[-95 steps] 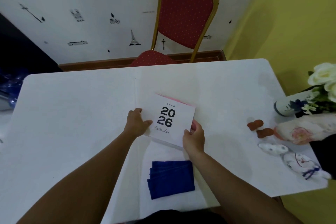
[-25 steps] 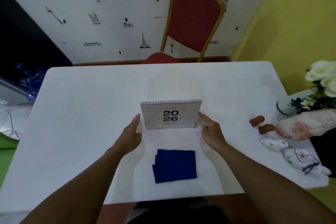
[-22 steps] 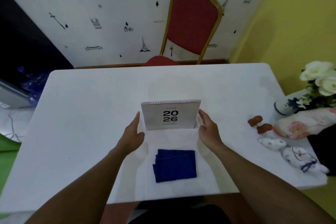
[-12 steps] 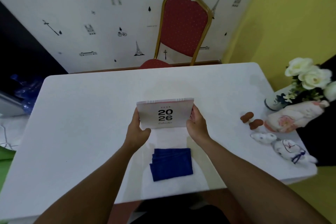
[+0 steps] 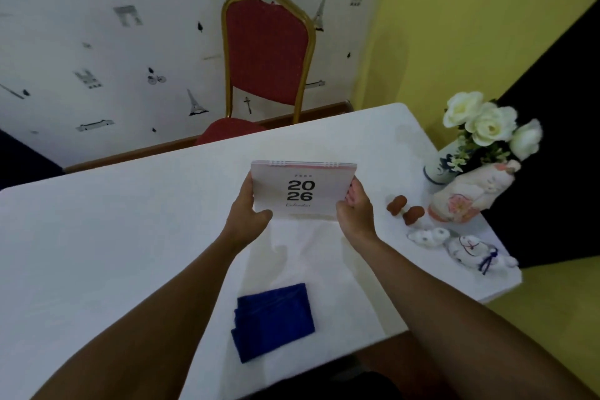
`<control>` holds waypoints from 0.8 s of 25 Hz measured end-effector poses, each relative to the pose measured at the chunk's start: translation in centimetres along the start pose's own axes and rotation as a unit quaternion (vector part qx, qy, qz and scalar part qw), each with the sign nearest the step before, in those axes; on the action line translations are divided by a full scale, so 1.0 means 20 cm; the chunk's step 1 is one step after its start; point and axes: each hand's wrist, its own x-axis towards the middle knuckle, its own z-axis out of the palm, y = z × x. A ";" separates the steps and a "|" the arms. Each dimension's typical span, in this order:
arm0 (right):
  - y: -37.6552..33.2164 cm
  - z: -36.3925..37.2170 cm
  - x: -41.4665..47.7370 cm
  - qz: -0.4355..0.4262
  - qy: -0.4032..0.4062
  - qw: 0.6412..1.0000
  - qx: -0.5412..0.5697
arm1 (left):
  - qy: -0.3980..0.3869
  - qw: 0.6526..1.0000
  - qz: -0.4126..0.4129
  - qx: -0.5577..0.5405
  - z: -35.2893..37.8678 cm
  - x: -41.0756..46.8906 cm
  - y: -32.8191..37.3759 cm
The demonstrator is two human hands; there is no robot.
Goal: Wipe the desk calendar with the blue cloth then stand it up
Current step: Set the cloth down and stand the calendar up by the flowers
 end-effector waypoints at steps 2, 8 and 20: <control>0.00 -0.10 0.08 0.006 0.035 0.999 0.006 | -0.024 1.000 0.007 0.000 0.11 0.11 0.08; -0.04 -0.40 0.31 0.080 0.124 0.989 -0.025 | -0.086 0.996 0.026 0.005 0.42 0.40 0.26; 0.09 -0.55 0.50 0.057 0.166 0.982 0.074 | -0.122 0.992 0.025 0.008 0.71 0.67 0.34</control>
